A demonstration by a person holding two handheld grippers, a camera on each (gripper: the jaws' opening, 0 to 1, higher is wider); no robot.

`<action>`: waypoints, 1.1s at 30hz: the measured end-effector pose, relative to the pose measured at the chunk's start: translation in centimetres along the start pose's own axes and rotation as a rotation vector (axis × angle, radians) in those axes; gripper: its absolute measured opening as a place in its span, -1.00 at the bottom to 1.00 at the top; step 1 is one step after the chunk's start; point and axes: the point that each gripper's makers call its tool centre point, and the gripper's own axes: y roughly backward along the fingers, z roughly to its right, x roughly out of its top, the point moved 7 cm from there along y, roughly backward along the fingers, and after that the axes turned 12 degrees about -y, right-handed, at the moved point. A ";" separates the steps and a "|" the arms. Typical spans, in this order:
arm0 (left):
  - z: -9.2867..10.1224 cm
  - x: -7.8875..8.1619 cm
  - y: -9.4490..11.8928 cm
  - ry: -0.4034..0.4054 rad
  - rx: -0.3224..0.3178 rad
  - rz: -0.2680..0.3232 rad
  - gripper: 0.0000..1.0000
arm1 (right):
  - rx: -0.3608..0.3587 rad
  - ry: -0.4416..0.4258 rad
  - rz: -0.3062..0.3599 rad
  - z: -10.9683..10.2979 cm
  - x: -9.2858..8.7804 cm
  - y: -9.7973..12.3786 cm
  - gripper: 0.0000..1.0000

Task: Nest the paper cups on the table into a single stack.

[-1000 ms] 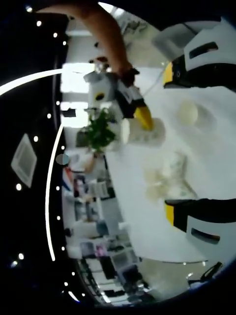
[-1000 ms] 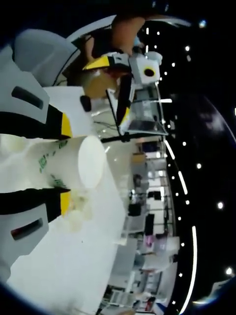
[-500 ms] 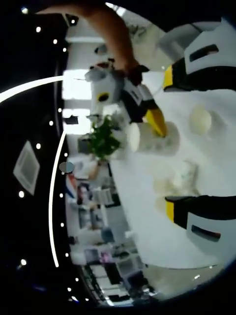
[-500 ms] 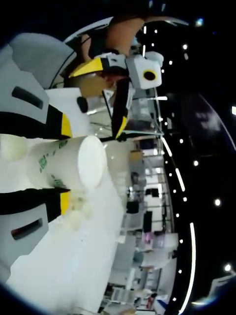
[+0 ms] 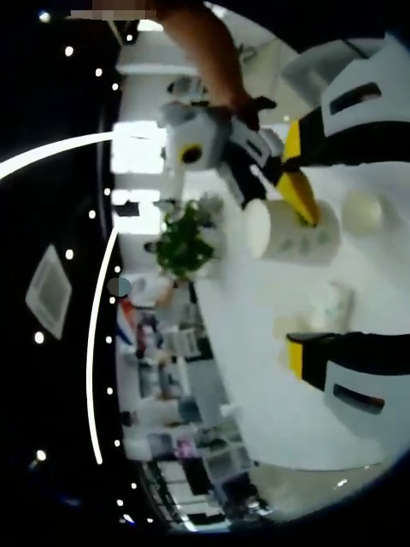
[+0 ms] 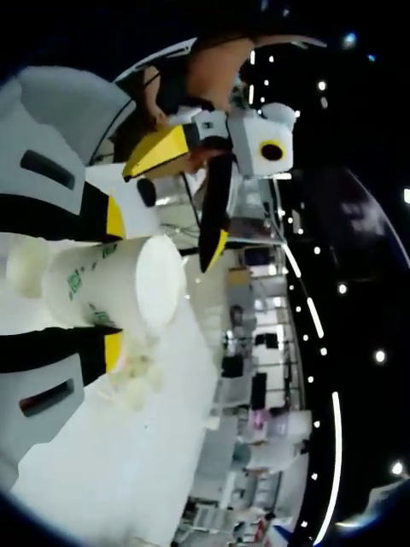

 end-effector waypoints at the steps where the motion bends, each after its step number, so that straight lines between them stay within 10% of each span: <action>1: 0.1 0.0 -0.1 -0.002 -0.004 0.000 0.52 | 0.014 0.003 -0.003 -0.3 -0.1 0.0 -0.28; 33: 1.8 1.2 -1.1 -0.017 -0.109 0.025 -0.14 | 0.111 0.086 -0.043 -2.9 0.5 -0.2 -0.29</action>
